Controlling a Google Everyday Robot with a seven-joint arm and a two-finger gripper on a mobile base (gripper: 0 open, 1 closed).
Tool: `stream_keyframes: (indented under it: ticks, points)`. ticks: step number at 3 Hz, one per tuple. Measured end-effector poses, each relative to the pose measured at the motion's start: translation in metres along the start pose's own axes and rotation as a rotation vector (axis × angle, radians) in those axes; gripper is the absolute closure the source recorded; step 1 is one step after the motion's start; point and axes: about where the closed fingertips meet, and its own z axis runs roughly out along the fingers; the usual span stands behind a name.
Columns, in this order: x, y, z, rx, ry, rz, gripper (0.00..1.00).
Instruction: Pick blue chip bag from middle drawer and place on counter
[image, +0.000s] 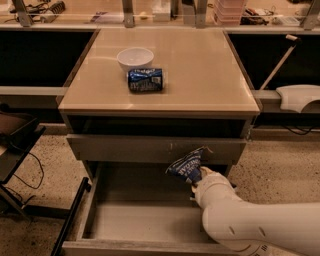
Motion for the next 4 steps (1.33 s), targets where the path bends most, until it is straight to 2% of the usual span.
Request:
stream_keyframes:
  ticks: [1,2,3,4]
  points:
    - [-0.004,-0.062,-0.020,0.098,0.024,0.124,1.00]
    - [-0.029,-0.152,-0.075,0.296,0.010,0.217,1.00]
    - [-0.053,-0.181,-0.086,0.340,-0.016,0.193,1.00]
    - [-0.065,-0.196,-0.087,0.358,-0.028,0.176,1.00]
